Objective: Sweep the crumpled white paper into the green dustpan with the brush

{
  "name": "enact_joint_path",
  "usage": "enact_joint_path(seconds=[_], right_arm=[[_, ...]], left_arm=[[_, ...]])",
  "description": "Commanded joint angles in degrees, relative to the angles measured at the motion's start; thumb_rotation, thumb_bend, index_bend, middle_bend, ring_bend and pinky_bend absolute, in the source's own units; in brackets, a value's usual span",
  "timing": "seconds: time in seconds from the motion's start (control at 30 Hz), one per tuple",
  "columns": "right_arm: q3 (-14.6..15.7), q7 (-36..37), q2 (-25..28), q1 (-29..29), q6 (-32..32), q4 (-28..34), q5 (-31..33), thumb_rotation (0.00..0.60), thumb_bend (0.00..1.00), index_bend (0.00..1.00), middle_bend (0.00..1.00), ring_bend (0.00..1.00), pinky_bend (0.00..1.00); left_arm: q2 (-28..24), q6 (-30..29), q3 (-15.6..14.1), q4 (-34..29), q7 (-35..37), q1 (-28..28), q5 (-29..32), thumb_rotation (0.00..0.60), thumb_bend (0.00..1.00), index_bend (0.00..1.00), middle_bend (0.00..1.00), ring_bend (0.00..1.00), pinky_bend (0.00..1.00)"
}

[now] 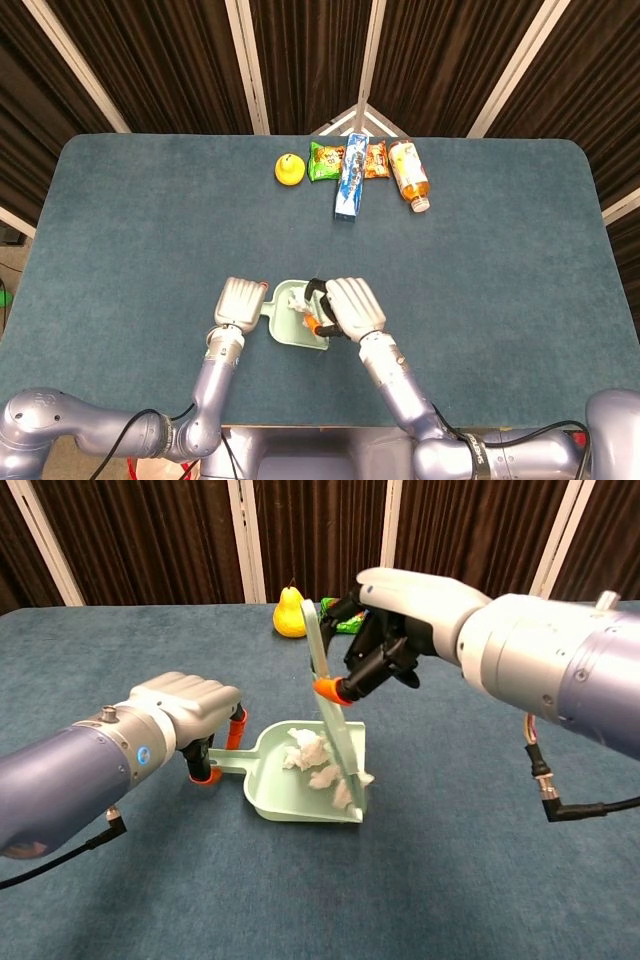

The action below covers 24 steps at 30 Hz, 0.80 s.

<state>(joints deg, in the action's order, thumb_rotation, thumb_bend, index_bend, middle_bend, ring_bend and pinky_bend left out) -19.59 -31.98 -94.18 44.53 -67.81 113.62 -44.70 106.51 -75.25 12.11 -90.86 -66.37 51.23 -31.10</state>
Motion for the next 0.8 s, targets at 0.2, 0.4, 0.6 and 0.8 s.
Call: enact_joint_path(seconds=[0.2, 0.4, 0.6, 0.8], right_arm=[[0.1, -0.4, 2.3, 0.2, -2.9, 0.4, -3.7, 0.600, 0.67, 0.87, 0.90, 0.95, 0.81], [3.2, -3.7, 4.5, -0.6, -4.5, -3.8, -3.6, 0.600, 0.67, 0.87, 0.90, 0.95, 0.81], [6.0, -2.7, 3.6, -2.0, -4.3, -5.4, -2.8, 0.600, 0.67, 0.87, 0.90, 0.95, 0.81], [6.0, -2.8, 1.0, -1.9, -5.0, -4.0, -1.1, 0.600, 0.67, 0.87, 0.90, 0.95, 0.81]], left_arm=[[-0.3, -0.6, -0.1, -0.5, 0.1, 0.0, 0.1, 0.600, 0.56, 0.57, 0.99, 0.96, 1.00], [-0.8, -0.9, -0.2, -1.1, 0.3, -0.2, 0.3, 0.600, 0.56, 0.57, 0.99, 0.96, 1.00], [-1.0, -1.7, -0.2, -2.3, 0.3, -0.2, 0.4, 0.600, 0.56, 0.57, 0.99, 0.96, 1.00], [-0.5, -2.3, 0.1, -2.3, 0.3, -0.1, 0.6, 0.600, 0.56, 0.57, 0.99, 0.96, 1.00]])
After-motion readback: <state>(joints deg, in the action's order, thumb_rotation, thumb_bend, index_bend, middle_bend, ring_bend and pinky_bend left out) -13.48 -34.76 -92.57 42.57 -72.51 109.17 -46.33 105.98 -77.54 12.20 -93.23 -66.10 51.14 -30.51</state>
